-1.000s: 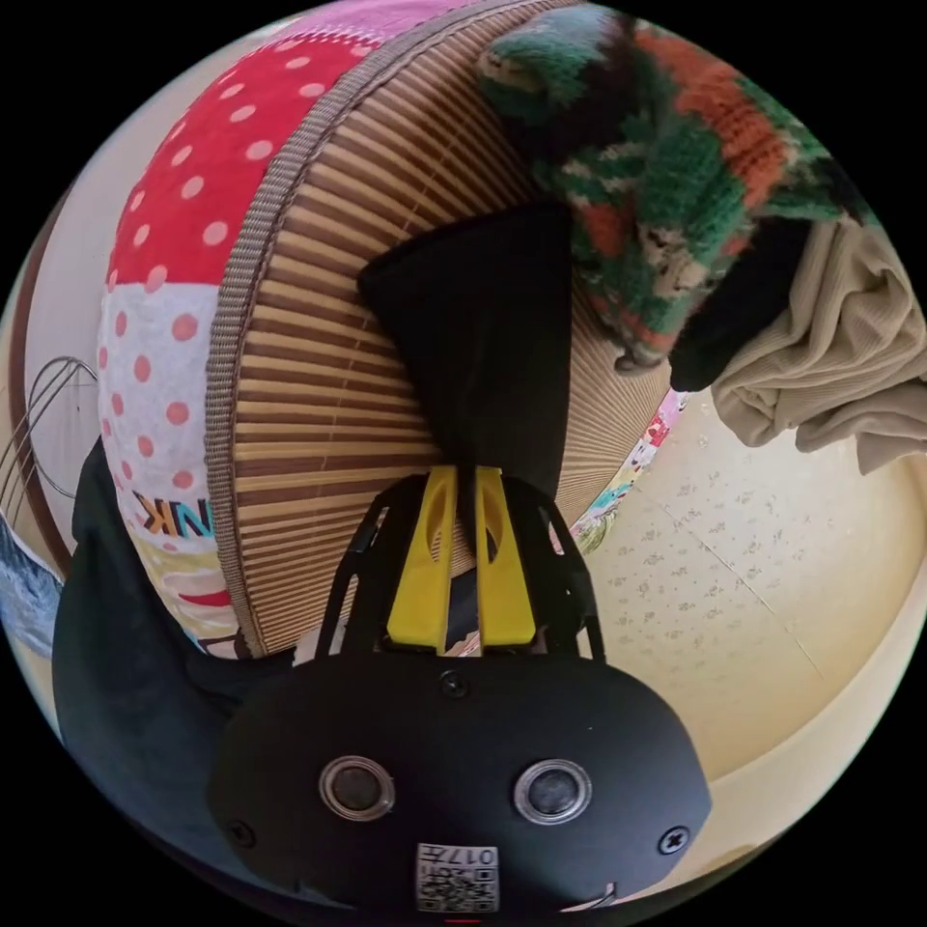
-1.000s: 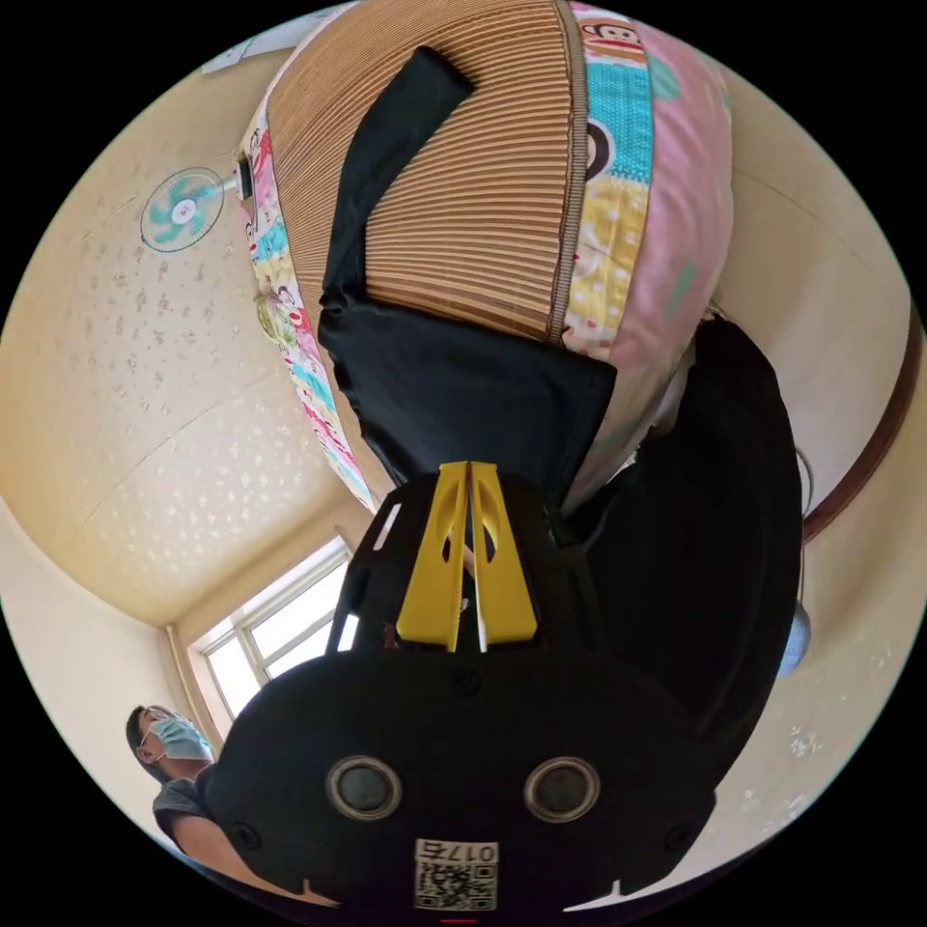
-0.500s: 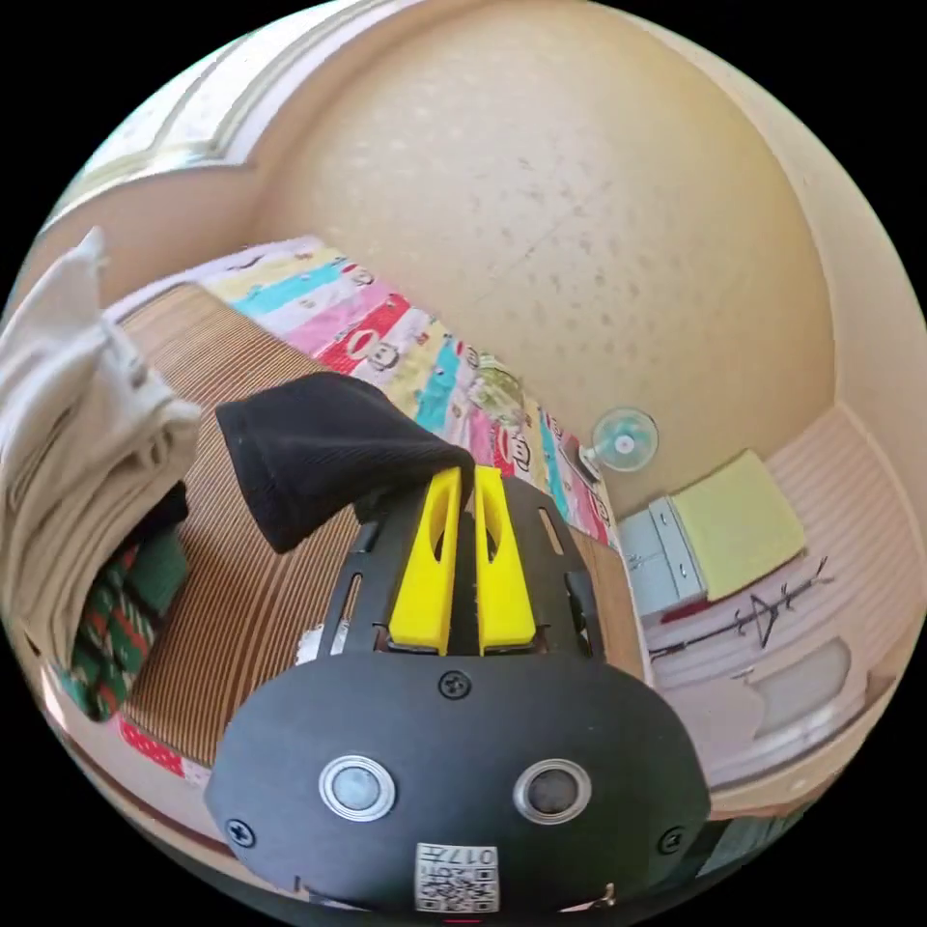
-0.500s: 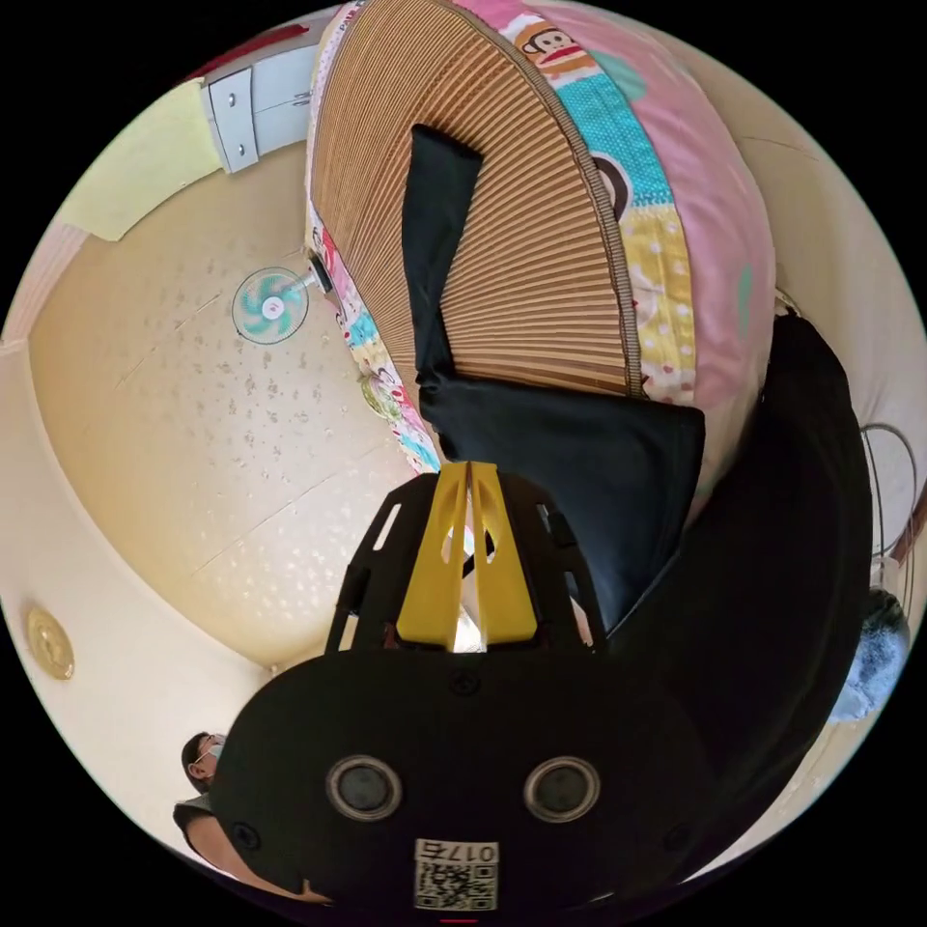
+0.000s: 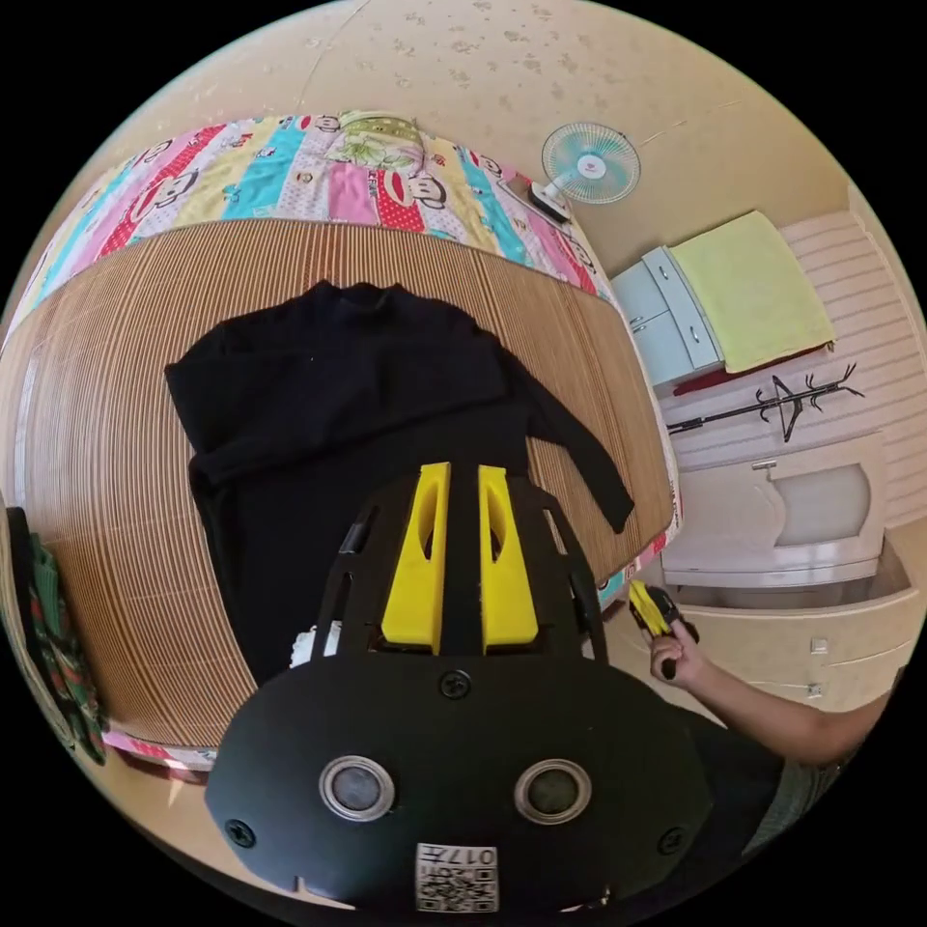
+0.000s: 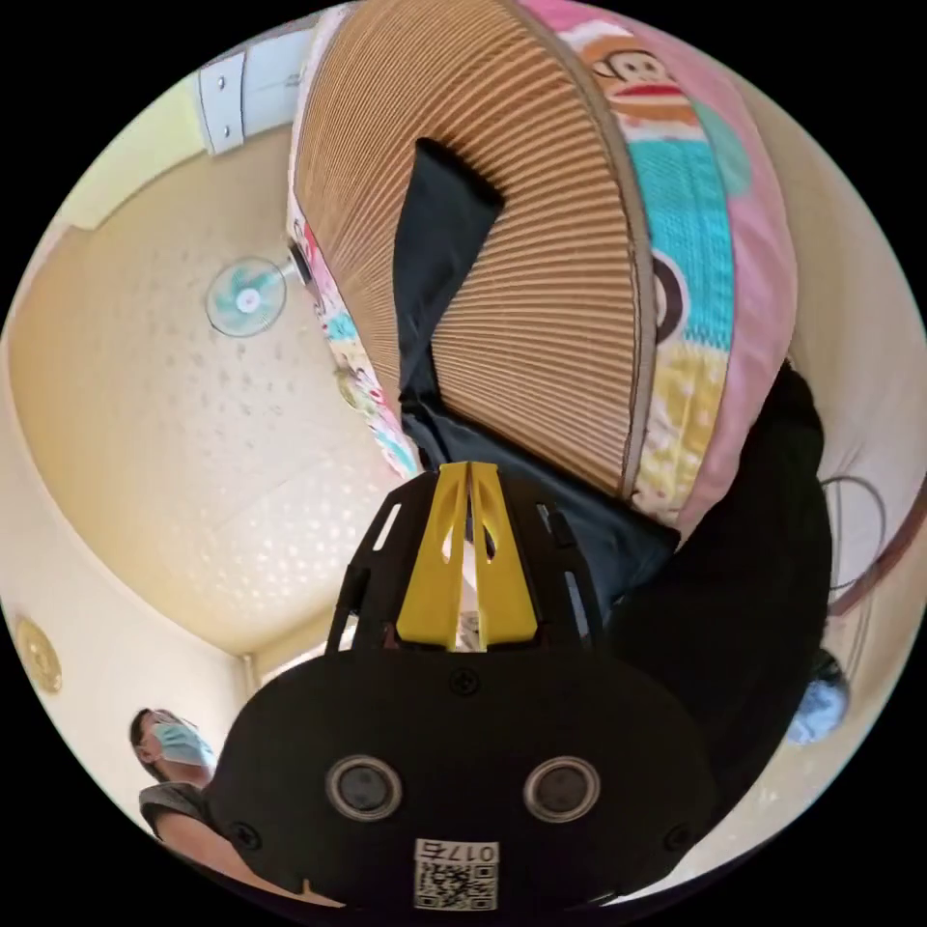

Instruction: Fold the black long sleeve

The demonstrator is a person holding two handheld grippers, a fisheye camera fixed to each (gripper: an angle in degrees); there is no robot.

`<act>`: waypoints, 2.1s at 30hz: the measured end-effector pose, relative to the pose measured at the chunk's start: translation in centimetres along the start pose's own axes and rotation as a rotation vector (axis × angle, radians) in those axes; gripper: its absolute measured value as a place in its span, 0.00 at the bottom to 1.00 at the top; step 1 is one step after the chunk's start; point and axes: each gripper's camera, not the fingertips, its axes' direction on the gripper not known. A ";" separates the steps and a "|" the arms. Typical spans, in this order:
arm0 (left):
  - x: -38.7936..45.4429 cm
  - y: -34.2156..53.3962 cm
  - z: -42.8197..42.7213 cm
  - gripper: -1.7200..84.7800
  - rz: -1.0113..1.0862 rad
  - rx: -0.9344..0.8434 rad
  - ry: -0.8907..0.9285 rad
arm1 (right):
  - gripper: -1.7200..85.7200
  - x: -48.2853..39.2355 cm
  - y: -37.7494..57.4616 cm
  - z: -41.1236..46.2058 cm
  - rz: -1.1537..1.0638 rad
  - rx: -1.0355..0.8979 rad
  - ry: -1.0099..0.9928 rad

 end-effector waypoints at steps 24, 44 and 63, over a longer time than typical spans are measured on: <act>10.5 11.7 8.6 0.08 0.091 -0.387 -0.207 | 0.06 -23.5 -17.1 9.6 -0.704 -0.952 0.426; 4.7 14.9 8.4 0.07 -0.257 -0.342 -0.067 | 0.16 -5.4 -23.4 -13.3 -0.056 0.210 -0.320; -0.7 17.8 6.2 0.07 -0.356 -0.293 -0.020 | 0.05 -27.9 -12.7 9.1 -0.765 -0.257 -0.478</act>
